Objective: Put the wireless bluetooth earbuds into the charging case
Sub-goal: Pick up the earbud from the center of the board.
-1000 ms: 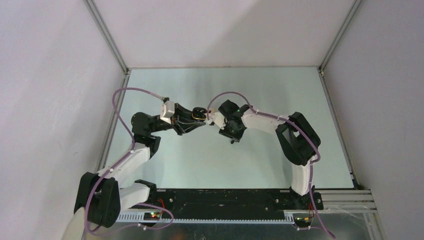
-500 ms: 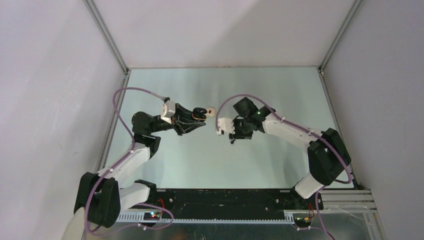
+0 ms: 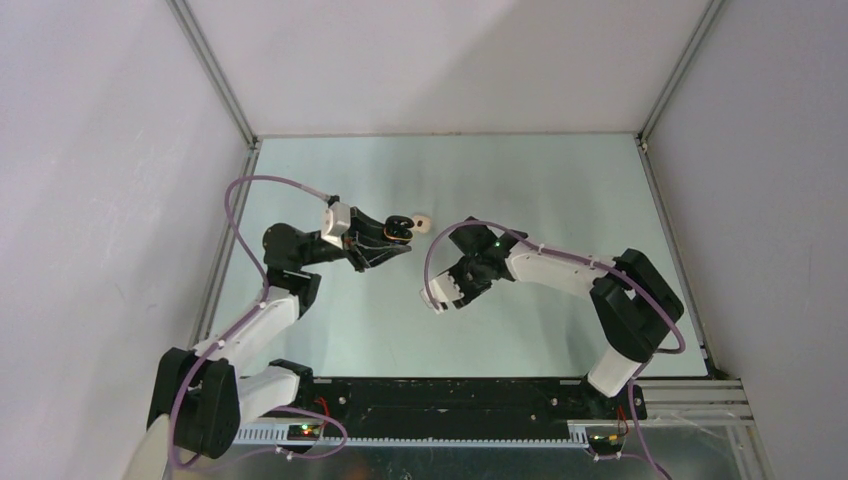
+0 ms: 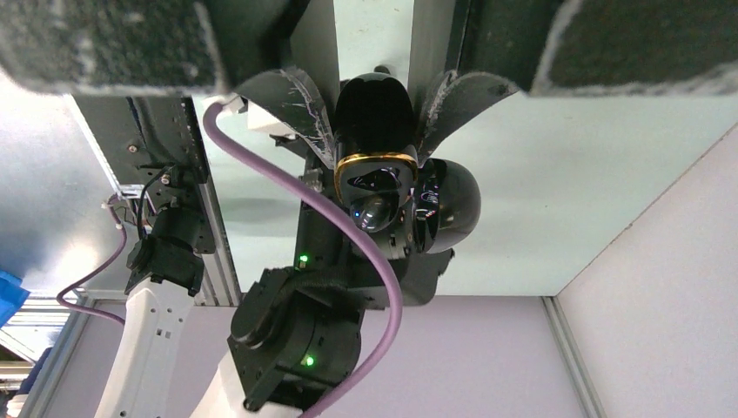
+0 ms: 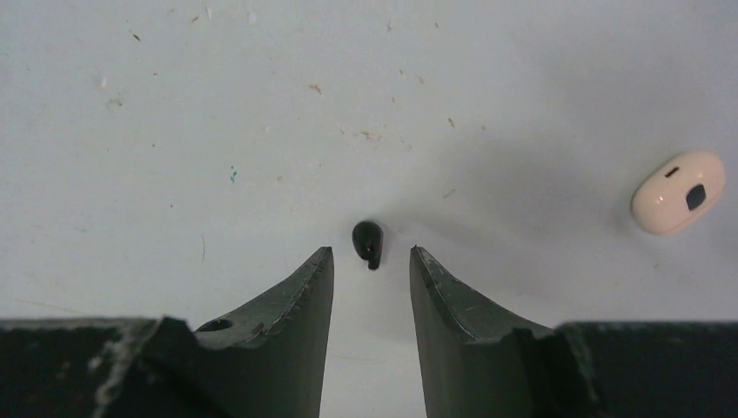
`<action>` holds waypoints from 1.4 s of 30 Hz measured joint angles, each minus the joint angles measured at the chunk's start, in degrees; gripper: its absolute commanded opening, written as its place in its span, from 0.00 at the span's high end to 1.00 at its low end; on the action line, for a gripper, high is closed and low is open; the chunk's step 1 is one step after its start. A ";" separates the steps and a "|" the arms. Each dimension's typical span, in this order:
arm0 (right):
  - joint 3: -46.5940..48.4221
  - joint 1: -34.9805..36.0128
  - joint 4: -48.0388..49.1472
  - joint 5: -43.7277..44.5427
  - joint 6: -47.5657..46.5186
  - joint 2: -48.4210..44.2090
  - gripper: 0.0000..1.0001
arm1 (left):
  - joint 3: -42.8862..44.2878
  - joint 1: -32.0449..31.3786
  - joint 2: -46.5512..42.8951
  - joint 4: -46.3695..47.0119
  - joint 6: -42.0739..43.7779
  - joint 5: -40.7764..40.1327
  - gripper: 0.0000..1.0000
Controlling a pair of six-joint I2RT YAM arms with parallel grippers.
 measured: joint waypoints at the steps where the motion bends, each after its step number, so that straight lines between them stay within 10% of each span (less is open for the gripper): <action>1: -0.35 0.31 0.61 0.15 -0.37 0.37 0.59 | 0.00 0.00 -0.07 0.00 0.00 0.00 0.89; 42: -0.81 3.91 4.02 11.02 -7.10 6.51 0.70 | 0.00 0.00 -0.11 0.44 -0.04 0.00 0.89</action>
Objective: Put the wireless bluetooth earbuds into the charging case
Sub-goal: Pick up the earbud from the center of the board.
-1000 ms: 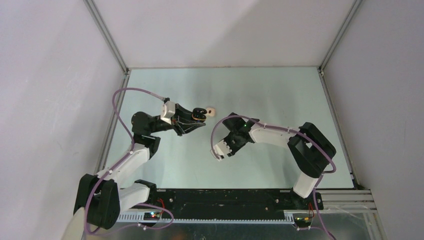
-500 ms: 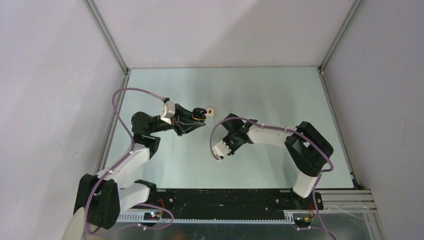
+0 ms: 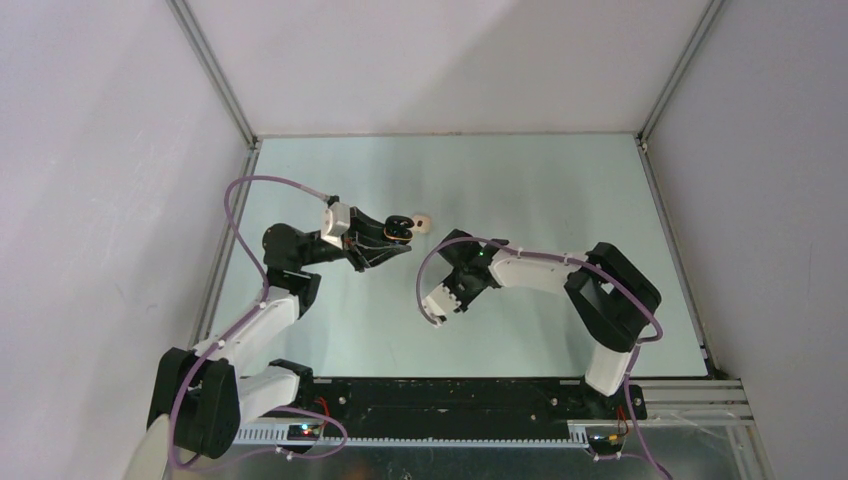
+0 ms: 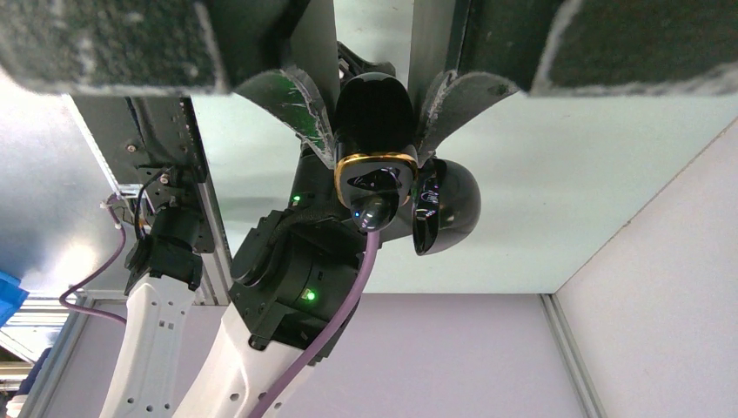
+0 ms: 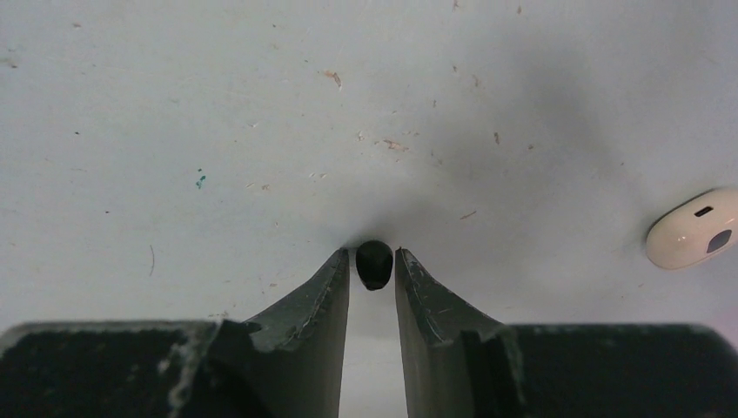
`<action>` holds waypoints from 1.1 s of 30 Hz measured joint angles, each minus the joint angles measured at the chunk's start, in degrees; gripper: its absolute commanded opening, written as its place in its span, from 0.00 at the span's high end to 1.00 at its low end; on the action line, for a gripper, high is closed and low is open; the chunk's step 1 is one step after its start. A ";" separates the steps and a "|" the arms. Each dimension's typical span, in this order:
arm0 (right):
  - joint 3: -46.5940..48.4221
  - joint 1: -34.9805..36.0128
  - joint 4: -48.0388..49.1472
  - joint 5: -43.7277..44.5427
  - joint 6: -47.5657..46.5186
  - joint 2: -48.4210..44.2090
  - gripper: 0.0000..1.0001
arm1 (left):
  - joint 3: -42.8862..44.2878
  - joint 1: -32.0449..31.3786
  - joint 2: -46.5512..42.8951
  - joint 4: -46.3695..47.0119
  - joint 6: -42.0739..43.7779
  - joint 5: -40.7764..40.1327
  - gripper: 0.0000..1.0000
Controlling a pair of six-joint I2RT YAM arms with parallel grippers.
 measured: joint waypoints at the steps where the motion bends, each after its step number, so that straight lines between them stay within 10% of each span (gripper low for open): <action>1: 0.26 0.24 -0.28 0.44 -0.04 0.22 0.72 | 0.00 0.00 0.00 0.00 -0.02 0.00 0.90; 18: 2.64 0.98 -4.26 0.11 5.95 -1.97 0.82 | 0.00 -0.63 0.72 0.44 -0.09 -0.02 0.90; 33: 12.46 -23.23 2.84 -28.81 48.41 -28.02 0.82 | 2.99 -4.26 10.16 8.44 -4.92 -5.03 0.90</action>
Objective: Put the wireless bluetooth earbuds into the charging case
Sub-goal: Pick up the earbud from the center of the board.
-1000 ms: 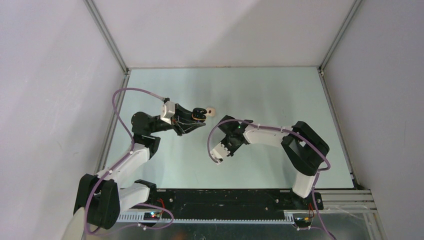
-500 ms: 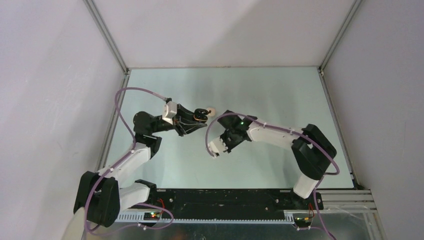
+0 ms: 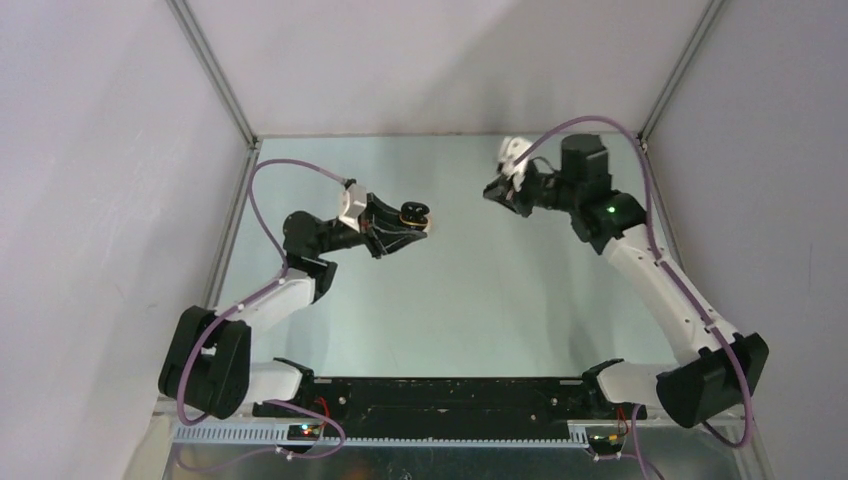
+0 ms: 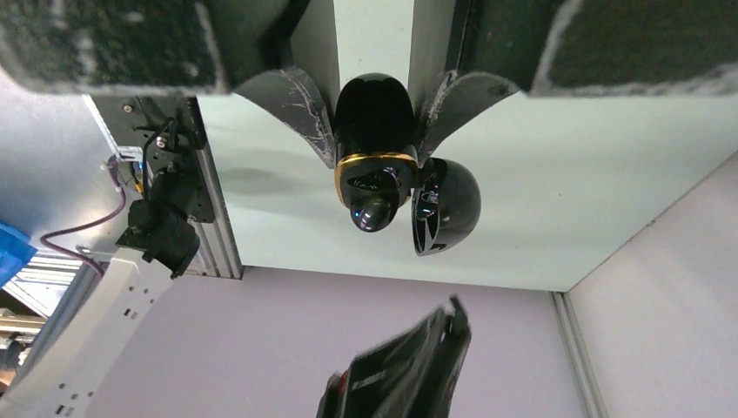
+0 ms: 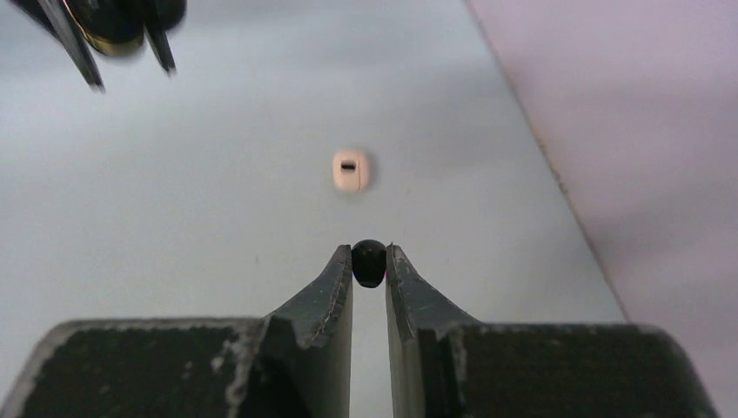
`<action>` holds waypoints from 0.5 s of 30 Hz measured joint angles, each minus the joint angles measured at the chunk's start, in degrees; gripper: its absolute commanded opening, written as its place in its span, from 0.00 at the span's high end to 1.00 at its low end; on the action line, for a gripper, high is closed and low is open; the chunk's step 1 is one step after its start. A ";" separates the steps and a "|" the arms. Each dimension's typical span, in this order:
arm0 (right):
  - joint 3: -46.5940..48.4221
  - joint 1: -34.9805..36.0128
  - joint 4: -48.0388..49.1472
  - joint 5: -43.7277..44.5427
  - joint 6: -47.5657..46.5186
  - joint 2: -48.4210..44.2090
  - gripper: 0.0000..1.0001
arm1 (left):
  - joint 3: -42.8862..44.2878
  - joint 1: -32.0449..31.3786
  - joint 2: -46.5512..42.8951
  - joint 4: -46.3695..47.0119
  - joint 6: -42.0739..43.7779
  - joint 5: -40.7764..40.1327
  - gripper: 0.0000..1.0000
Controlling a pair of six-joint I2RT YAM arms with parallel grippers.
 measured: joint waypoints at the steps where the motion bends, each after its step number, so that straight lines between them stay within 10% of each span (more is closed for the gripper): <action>1: 0.09 -1.64 2.32 -2.10 3.93 -1.01 0.82 | 1.01 -0.02 0.55 -0.79 -0.07 -0.20 0.91; 15: -1.42 -12.61 53.90 -23.96 66.38 3.93 0.82 | 7.32 -3.87 10.05 5.68 -10.34 -11.28 0.92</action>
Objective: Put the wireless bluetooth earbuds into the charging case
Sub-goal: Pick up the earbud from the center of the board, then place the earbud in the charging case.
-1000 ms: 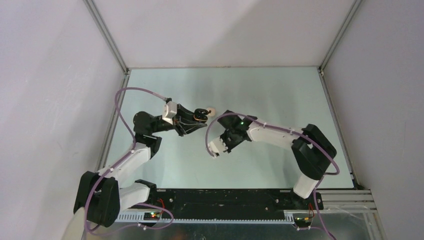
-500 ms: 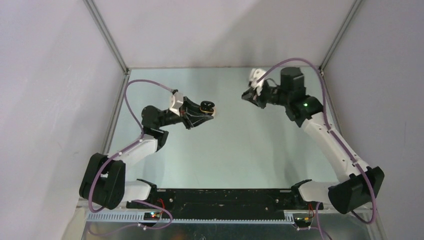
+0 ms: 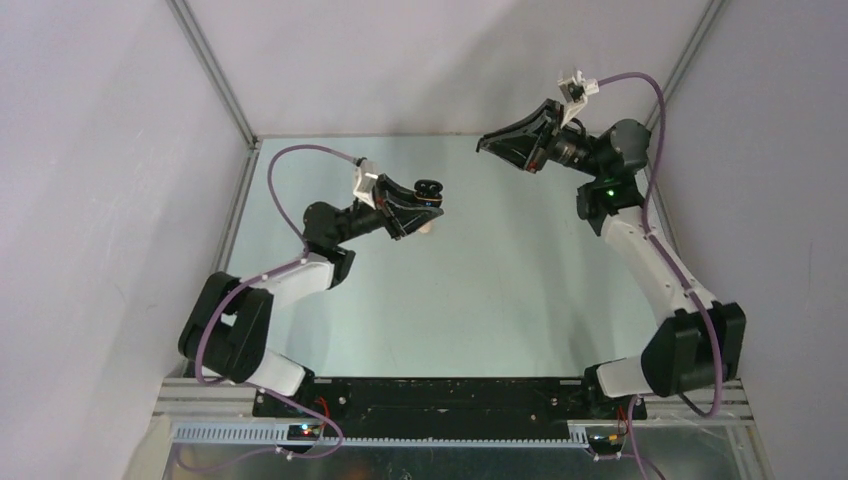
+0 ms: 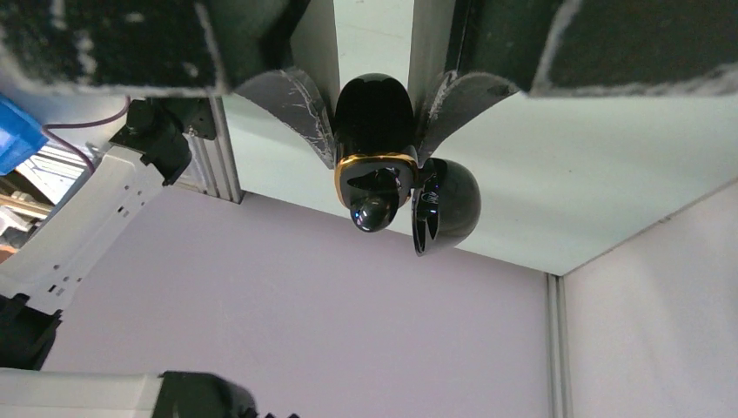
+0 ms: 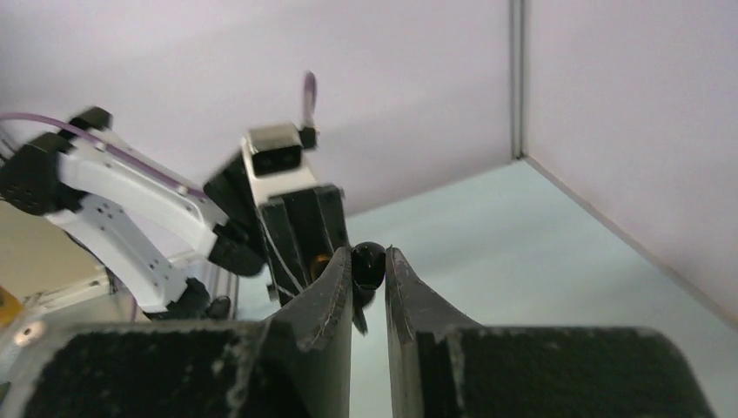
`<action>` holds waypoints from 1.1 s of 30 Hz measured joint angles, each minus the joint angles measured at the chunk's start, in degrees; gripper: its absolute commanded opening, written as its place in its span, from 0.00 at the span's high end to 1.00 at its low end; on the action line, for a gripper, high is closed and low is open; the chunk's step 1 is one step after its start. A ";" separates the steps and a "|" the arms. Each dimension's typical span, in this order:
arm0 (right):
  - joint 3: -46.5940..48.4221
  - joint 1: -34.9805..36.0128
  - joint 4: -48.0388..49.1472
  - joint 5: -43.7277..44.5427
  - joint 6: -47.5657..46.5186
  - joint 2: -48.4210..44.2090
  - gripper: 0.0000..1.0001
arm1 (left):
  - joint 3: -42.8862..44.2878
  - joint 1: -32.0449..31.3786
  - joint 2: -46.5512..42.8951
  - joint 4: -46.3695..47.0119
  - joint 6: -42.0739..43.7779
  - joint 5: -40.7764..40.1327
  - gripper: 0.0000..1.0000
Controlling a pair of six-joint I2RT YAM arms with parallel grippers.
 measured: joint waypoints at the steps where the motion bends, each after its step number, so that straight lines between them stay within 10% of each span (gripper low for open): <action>1: -0.24 0.11 5.51 -0.55 4.85 1.44 0.82 | 0.04 -0.31 0.94 1.07 -0.81 -0.37 0.93; 13: -5.66 6.91 33.07 -8.09 20.06 8.52 0.81 | 2.93 -4.63 11.15 11.37 -0.76 3.28 0.98; 33: -14.40 8.00 28.68 -7.08 6.78 3.10 0.78 | -4.09 -4.11 9.05 0.35 24.15 -11.19 0.99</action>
